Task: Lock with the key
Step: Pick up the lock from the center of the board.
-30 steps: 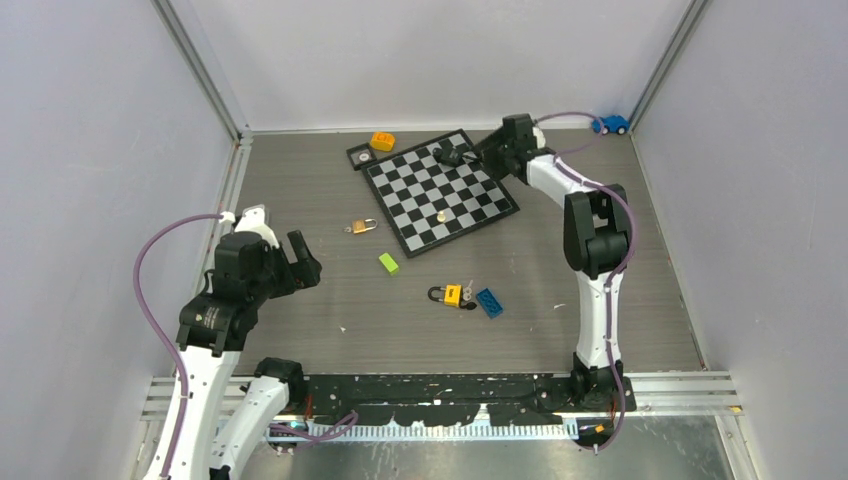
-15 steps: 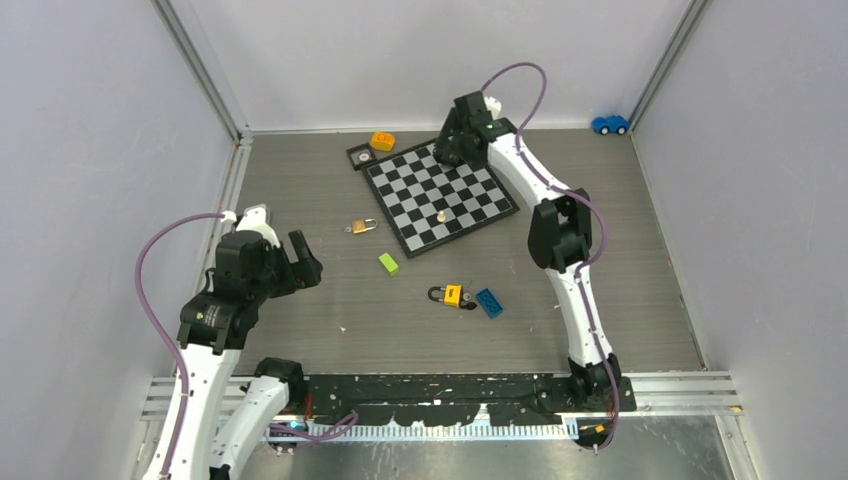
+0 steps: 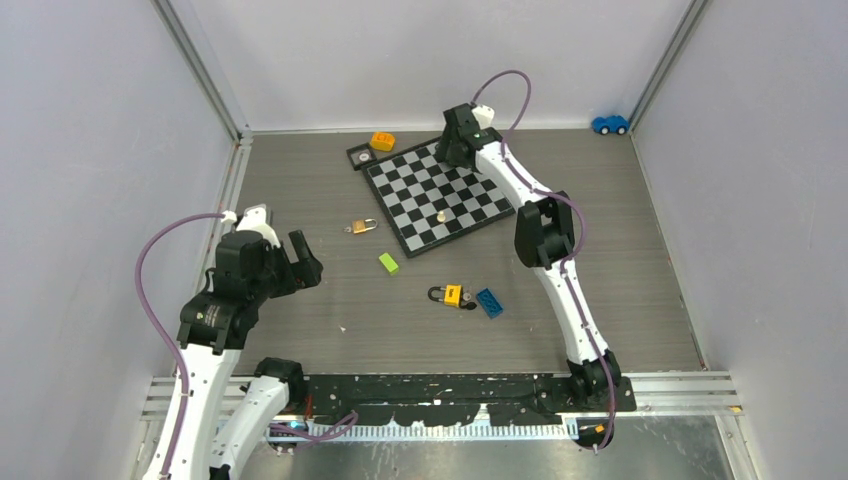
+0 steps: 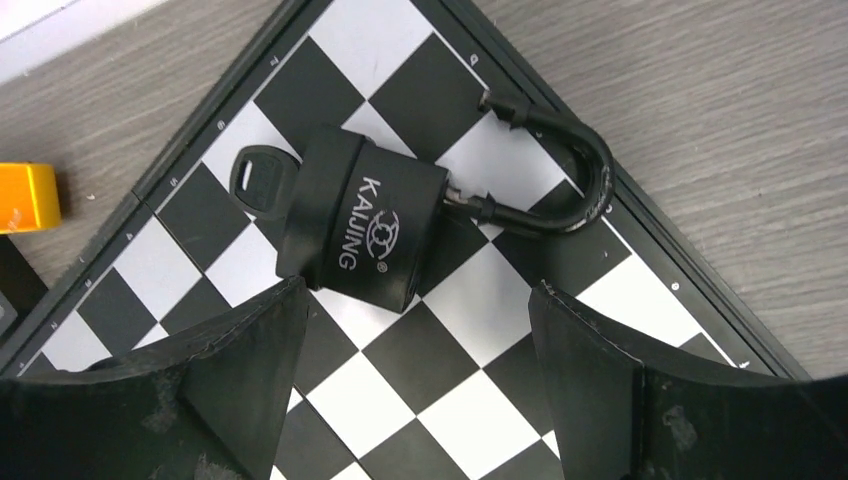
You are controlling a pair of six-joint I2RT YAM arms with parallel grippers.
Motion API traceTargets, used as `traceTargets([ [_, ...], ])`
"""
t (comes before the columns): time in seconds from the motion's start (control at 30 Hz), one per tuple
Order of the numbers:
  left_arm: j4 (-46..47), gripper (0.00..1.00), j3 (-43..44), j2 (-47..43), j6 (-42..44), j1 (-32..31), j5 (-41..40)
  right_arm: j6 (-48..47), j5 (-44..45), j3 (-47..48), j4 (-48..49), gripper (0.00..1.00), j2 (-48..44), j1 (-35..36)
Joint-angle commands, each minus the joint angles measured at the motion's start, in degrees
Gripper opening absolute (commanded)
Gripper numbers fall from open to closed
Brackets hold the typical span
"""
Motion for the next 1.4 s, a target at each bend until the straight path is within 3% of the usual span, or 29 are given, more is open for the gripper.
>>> traceTargets([
  [0.0, 2.5, 0.86, -0.3, -0.4, 0.7, 0.1, 0.9, -0.6, 2.6, -1.0, 6.8, 0.86, -3.4, -0.1],
  [0.2, 2.4, 0.86, -0.3, -0.1, 0.8, 0.2, 1.2, -0.8, 2.5, -0.7, 9.7, 0.85, -4.0, 0.0],
  [0.87, 2.6, 0.86, -0.3, 0.2, 0.9, 0.1, 1.3, 4.9, 2.7, 7.1, 9.1, 0.78, 7.3, -0.1],
  [1.1, 2.5, 0.86, -0.3, 0.3, 0.9, 0.2, 1.2, 4.4, 3.2, 4.5, 8.3, 0.59, 7.2, -0.1],
  [1.37, 2.5, 0.86, -0.3, 0.5, 0.9, 0.2, 1.2, 0.2, 2.8, -7.1, 12.1, 0.31, -0.5, -0.1],
])
